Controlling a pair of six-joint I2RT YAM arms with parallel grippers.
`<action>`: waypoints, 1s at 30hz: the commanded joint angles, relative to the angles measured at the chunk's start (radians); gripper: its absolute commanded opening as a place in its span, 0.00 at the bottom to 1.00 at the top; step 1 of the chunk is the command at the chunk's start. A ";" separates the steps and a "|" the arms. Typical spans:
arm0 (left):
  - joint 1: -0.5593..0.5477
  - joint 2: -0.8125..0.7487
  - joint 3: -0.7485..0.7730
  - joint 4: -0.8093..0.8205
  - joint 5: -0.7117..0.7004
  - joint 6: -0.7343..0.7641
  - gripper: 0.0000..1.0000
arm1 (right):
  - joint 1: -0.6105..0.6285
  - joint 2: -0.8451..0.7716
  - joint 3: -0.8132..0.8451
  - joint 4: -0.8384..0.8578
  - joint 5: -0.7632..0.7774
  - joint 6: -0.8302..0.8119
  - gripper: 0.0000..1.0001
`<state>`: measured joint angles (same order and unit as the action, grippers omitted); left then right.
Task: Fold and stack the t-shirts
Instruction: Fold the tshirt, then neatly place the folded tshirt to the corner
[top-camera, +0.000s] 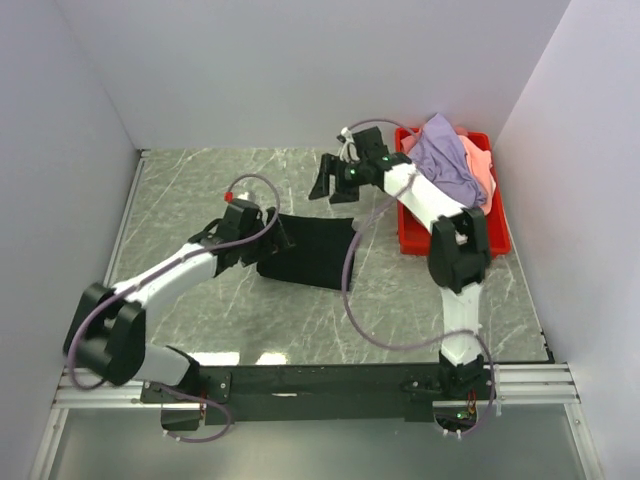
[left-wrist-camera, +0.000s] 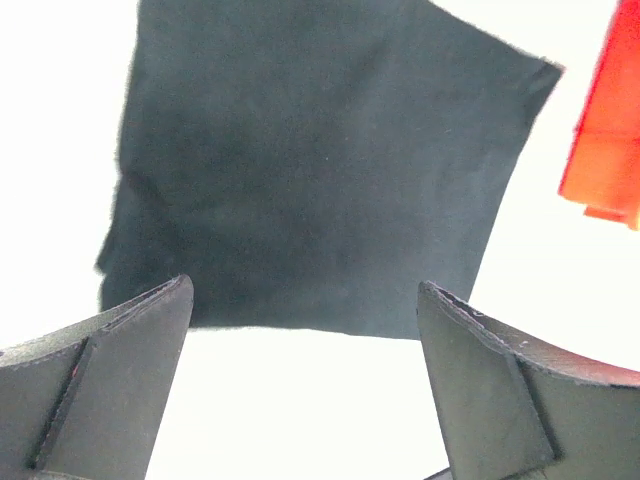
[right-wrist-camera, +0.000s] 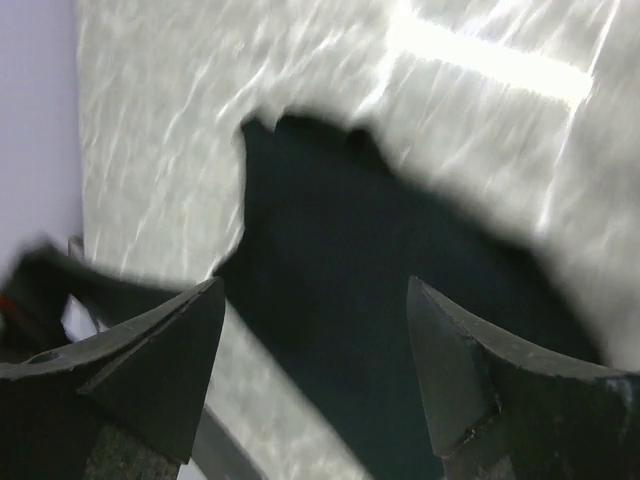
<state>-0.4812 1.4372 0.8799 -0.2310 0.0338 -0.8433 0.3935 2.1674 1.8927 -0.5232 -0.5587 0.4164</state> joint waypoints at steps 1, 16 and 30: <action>0.003 -0.116 -0.016 -0.082 -0.142 -0.019 0.99 | 0.034 -0.280 -0.182 0.010 0.049 -0.076 0.80; 0.066 0.104 0.114 -0.064 -0.160 0.053 0.98 | 0.042 -0.897 -0.886 0.046 0.230 -0.079 0.83; -0.016 0.364 0.261 -0.186 -0.261 0.064 0.47 | 0.039 -1.054 -0.949 -0.012 0.309 -0.080 0.84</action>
<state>-0.4644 1.7973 1.1168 -0.3725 -0.1864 -0.7971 0.4381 1.1637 0.9325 -0.5251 -0.2810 0.3523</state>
